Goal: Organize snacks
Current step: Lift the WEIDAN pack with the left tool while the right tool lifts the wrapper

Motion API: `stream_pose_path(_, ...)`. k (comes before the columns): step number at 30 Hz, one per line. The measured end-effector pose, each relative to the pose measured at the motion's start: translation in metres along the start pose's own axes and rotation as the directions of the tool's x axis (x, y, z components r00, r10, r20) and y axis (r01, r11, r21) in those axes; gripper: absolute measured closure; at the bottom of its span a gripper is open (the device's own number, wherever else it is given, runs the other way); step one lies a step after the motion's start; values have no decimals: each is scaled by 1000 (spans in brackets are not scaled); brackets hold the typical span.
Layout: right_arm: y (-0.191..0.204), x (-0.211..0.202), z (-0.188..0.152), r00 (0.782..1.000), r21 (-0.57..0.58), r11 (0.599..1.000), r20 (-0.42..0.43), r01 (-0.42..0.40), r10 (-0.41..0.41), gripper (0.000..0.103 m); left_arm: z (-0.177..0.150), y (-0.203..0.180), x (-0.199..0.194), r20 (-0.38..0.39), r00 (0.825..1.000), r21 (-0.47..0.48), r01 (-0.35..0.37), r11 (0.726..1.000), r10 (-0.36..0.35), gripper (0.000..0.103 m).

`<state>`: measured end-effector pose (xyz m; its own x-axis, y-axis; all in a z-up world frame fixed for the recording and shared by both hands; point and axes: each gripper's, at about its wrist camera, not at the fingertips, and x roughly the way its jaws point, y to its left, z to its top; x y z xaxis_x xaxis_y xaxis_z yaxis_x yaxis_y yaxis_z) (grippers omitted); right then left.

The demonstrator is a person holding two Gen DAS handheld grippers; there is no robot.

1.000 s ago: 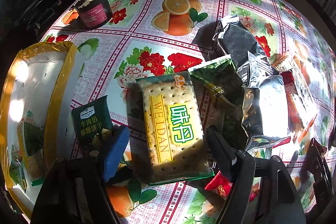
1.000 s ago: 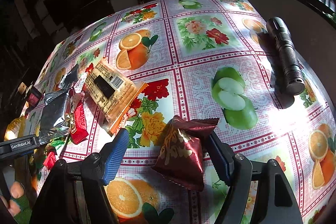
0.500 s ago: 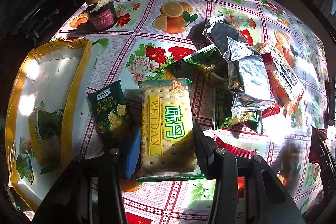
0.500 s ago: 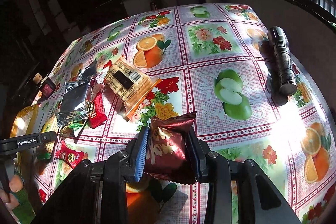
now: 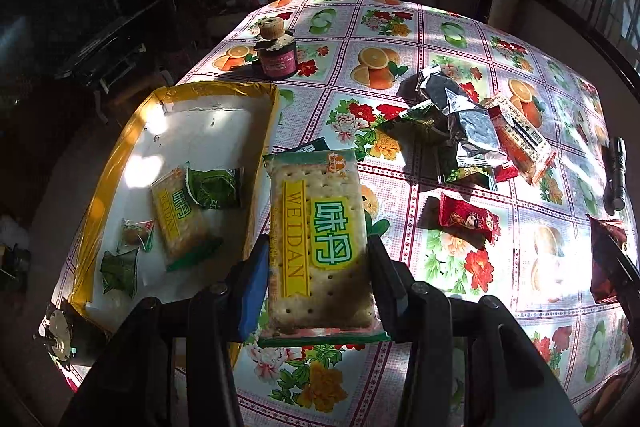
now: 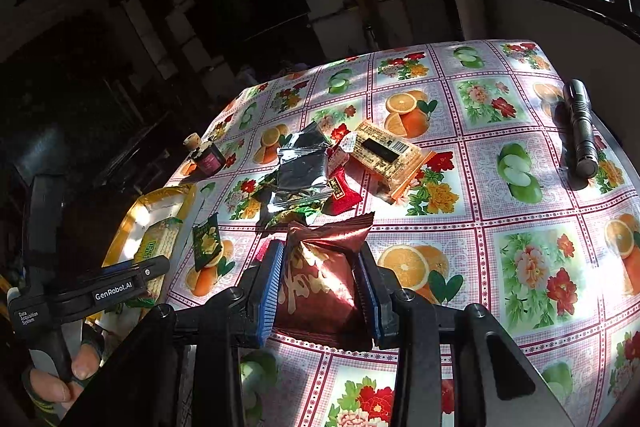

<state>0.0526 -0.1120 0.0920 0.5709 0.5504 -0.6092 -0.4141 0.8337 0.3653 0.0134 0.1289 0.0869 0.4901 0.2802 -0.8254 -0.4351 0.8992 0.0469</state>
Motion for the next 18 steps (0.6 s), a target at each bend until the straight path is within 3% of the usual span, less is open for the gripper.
stream_pose_path(10,52,1,-17,994,-68,992,-27,-110,108,65,-21,37,-26,53,997,-34,-56,998,58,57)
stream_pose_path(18,82,2,-22,989,-114,982,-43,-149,145,65,-29,61,-27,55,995,-68,-81,994,85,57)
